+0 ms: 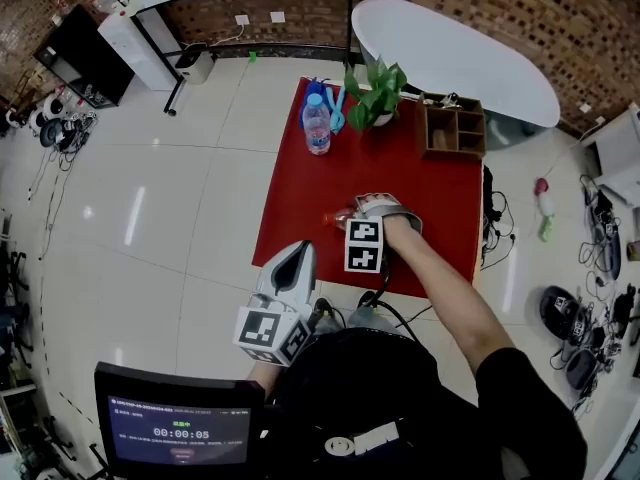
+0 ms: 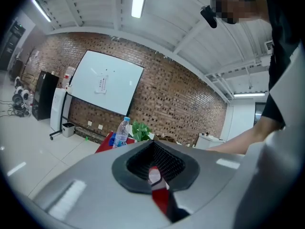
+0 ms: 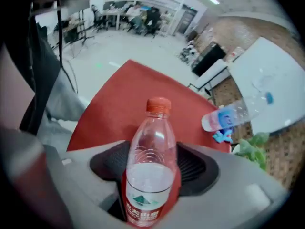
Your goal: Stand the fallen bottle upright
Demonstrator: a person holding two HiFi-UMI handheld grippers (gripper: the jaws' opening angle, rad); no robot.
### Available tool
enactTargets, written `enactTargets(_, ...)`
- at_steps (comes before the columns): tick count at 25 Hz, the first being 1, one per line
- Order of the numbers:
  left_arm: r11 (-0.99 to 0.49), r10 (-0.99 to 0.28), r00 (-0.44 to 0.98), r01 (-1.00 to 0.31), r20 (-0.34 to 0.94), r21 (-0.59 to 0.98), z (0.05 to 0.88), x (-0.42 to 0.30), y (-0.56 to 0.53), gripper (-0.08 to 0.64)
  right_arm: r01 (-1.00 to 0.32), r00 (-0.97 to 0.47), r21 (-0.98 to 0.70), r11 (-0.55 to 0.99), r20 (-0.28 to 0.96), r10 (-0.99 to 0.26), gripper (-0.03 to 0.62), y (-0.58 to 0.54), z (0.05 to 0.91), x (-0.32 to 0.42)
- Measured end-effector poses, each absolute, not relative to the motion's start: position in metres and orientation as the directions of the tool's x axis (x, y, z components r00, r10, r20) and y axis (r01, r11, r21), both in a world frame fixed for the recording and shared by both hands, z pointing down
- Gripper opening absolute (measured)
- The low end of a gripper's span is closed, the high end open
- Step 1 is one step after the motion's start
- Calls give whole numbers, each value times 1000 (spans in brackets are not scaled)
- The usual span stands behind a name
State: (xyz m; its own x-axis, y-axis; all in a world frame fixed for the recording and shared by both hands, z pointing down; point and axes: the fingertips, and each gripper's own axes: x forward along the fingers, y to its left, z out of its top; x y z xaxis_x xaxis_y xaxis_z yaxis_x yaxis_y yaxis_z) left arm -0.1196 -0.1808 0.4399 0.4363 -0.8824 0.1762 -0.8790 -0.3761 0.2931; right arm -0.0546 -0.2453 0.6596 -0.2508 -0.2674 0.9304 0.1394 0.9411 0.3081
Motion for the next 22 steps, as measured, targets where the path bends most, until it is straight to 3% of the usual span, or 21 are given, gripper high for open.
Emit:
enactTargets(5,-426,-859,484,-857,167,290,435,-102,-187,8,-386,-546,268,883,705,-453,310,-278,557,-21)
enactTargets(9,-484,-826,537,-831,170,275,433,-78,-188,8,-603,-582,151,783,588,-562,310,-282,545,22)
enactTargets(13,-521,-801,572,-811,176,267,434,-63,-188,8,-667,-581,103,738,548,-602,310,-281,549,33)
enactTargets(22,-539,-792,587,-801,168,262,429,-58,-189,8,-663,-586,97,742,549,-595,311,-277,545,30)
